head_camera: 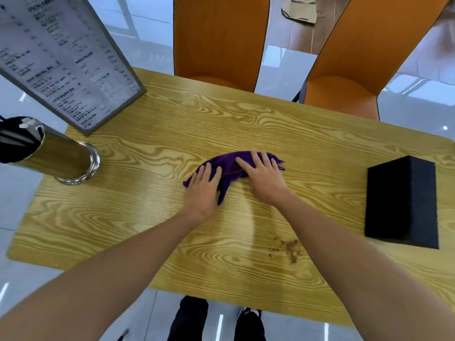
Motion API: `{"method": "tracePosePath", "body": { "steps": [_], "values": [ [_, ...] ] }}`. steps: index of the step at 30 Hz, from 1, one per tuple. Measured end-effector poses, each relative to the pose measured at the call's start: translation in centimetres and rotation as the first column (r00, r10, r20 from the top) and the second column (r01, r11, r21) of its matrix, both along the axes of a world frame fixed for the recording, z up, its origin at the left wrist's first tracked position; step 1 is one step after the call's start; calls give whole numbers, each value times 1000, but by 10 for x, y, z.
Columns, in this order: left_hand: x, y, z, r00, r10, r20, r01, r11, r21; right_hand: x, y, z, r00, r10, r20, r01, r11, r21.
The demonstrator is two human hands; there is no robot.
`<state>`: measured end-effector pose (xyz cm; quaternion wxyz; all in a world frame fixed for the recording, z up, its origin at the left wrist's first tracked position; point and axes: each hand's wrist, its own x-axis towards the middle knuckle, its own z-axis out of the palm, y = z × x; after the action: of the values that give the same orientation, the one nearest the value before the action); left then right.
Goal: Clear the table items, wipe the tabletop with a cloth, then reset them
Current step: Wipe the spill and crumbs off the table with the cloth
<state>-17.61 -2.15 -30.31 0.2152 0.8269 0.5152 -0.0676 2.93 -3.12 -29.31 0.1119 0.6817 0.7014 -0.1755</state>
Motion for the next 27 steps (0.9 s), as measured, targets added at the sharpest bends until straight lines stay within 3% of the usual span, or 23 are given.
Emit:
{"method": "tracePosePath", "body": {
  "steps": [7, 17, 22, 27],
  "values": [
    [56, 35, -1, 988, -109, 108, 114, 993, -41, 79, -18, -3, 988, -134, -73, 136, 990, 25],
    [143, -14, 15, 960, -237, 152, 253, 963, -96, 147, -124, 1, 965, -260, 27, 257, 963, 80],
    [160, -47, 26, 957, -265, 116, 279, 951, -134, 160, -169, 4, 949, -311, 60, 309, 950, 45],
    [156, -73, 37, 970, -233, 64, 240, 957, -165, 155, -184, 10, 938, -343, -39, 343, 939, -16]
  ]
}}
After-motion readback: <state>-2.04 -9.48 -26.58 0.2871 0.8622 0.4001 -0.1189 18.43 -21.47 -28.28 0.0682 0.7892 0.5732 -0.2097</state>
